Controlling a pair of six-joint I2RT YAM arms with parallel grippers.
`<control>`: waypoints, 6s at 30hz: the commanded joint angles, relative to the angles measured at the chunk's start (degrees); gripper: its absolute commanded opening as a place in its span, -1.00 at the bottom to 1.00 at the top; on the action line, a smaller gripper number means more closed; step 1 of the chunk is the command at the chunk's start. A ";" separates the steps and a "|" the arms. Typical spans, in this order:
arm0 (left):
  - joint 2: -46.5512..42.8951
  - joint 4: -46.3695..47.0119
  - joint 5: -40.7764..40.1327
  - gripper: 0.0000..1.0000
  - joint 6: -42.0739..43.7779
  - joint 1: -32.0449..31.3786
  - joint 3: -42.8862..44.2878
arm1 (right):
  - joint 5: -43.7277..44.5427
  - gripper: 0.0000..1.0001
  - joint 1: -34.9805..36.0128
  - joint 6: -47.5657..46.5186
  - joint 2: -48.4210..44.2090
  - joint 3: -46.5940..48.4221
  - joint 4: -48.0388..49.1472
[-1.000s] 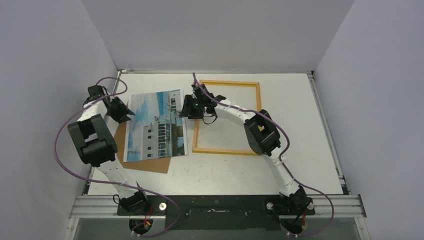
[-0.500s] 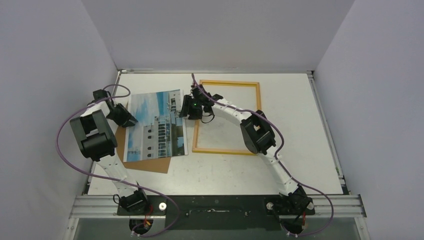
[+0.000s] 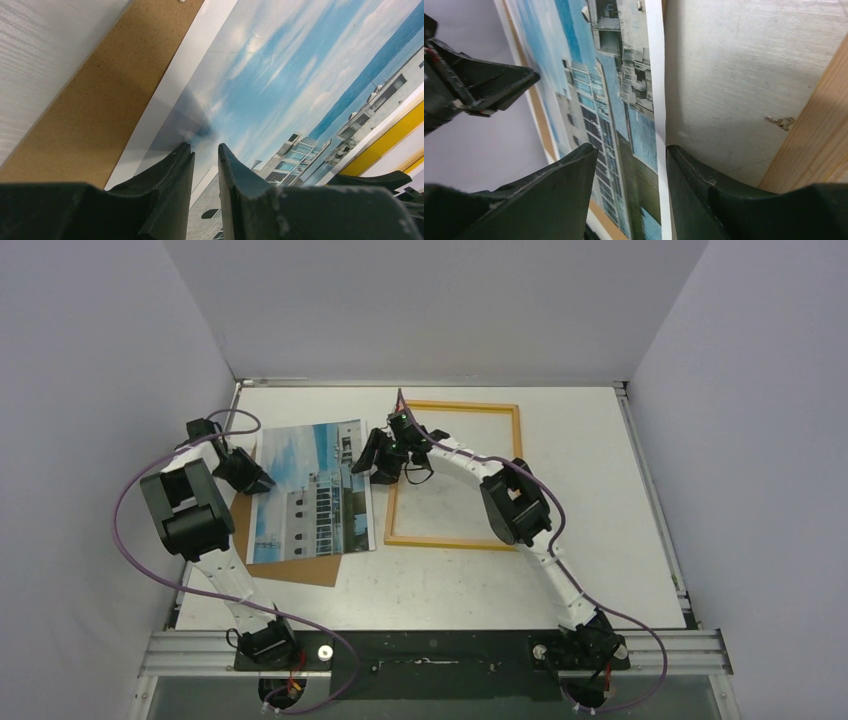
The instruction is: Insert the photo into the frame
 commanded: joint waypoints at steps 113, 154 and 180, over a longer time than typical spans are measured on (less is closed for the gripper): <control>-20.44 25.05 -20.11 0.81 25.80 -78.31 16.01 | 40.97 -1.00 -20.12 -1.64 -52.47 -2.44 -51.74; -21.21 24.17 -6.54 -1.00 5.56 -68.13 16.75 | 30.35 0.15 -25.86 -2.66 -57.63 -12.66 -38.16; -19.15 55.04 12.03 -1.00 -56.29 -36.48 -13.24 | 19.18 0.64 -26.78 -8.34 -72.87 -32.39 -3.41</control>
